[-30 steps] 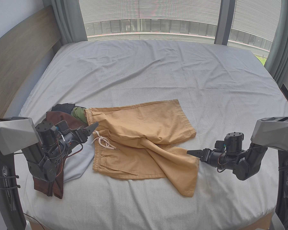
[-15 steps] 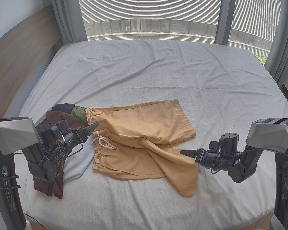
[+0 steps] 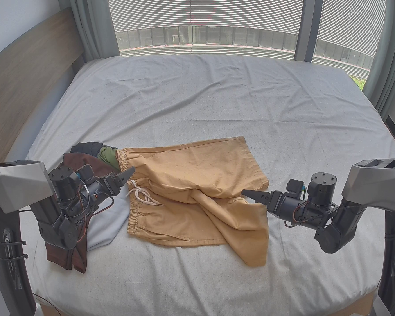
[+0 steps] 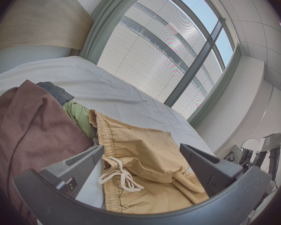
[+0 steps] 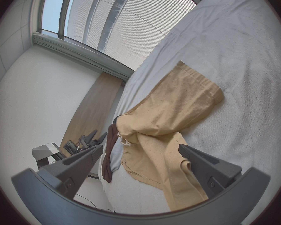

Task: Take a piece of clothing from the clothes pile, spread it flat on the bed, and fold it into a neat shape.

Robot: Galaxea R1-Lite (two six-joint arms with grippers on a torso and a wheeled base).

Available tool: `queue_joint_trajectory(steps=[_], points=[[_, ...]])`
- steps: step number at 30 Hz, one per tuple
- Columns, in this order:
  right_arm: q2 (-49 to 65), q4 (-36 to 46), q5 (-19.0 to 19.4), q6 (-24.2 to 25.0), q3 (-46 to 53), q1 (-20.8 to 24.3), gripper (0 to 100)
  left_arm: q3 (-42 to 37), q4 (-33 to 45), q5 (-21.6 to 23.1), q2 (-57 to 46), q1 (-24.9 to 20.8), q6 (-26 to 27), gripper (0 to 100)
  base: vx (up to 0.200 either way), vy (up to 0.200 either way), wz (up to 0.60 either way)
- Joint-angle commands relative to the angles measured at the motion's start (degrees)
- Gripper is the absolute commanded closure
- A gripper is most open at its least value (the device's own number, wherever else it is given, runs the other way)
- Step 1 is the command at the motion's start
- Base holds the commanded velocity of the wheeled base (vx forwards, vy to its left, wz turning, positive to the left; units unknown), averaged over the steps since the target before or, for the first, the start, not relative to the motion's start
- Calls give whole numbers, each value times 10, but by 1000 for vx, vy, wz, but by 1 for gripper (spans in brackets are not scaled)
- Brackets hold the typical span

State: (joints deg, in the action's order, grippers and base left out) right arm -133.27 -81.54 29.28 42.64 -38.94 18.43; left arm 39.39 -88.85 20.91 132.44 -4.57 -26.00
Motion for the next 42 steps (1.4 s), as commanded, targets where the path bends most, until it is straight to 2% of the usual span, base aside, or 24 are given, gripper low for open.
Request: queue_joint_trajectory(steps=[1, 9, 18, 21, 29, 38, 42], points=[[6, -15, 1, 8, 5, 4, 0, -1, 0, -1, 2, 0, 0, 0, 0, 0, 0], [-27, -9, 0, 8, -17, -22, 0, -2, -1, -1, 2, -2, 0, 0, 0, 0, 0], [-46, 59, 0, 8, -46, -57, 0, -2, -1, -1, 2, -3, 0, 0, 0, 0, 0], [-45, 74, 0, 8, -46, -57, 0, -2, -1, -1, 2, -3, 0, 0, 0, 0, 0], [-36, 178, 0, 4, -48, -63, 0, -3, -1, -1, 2, -4, 1, 0, 0, 0, 0], [-38, 198, 1, 5, -57, -49, 0, -3, -1, -1, 2, -3, 1, 0, 0, 0, 0], [-36, 240, 1, 4, -62, -38, 0, -3, 0, -1, 3, -3, 1, 0, 0, 0, 0]])
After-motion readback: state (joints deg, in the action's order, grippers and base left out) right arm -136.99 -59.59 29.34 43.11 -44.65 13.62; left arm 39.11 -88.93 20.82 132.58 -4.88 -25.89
